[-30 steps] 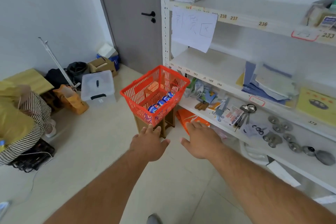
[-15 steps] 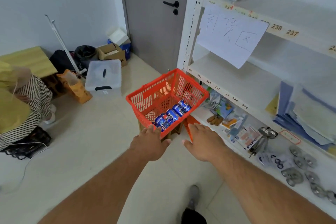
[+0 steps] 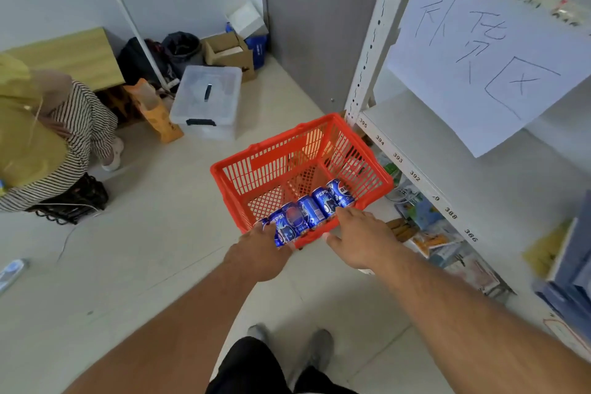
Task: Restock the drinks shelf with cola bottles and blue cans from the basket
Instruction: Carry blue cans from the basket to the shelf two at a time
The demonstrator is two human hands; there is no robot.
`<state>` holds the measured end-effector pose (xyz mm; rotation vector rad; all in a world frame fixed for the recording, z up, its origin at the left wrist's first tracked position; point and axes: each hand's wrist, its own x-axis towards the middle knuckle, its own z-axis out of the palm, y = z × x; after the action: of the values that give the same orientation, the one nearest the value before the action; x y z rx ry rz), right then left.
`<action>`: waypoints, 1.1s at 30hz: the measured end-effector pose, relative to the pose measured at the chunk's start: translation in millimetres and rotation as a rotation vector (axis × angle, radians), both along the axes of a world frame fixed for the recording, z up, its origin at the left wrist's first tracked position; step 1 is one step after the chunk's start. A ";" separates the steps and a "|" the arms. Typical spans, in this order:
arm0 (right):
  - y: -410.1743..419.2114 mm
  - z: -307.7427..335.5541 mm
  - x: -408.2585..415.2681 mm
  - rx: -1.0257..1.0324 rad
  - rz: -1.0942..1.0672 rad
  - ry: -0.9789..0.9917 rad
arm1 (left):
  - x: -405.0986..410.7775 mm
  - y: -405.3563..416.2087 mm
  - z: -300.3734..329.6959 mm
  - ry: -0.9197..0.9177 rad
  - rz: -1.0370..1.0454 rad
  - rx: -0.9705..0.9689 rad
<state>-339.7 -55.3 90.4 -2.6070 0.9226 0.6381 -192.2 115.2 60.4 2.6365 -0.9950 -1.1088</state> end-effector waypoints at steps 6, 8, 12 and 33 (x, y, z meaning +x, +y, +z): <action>-34.3 -21.2 39.5 0.028 0.030 0.038 | 26.9 -32.3 -33.6 0.050 0.088 0.003; -43.2 -28.4 49.9 0.024 0.035 0.064 | 38.3 -40.3 -69.2 0.113 0.149 -0.008; -62.6 -45.2 72.5 0.035 0.029 0.124 | 51.2 -52.7 -126.3 0.226 0.228 -0.039; -108.6 -207.1 144.6 0.265 0.160 0.326 | 42.6 -133.9 -219.7 0.324 0.962 0.141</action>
<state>-195.1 -163.9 -116.7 -2.3935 0.6619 1.1693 -149.7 -18.7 -159.3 2.3789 0.4105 -1.2495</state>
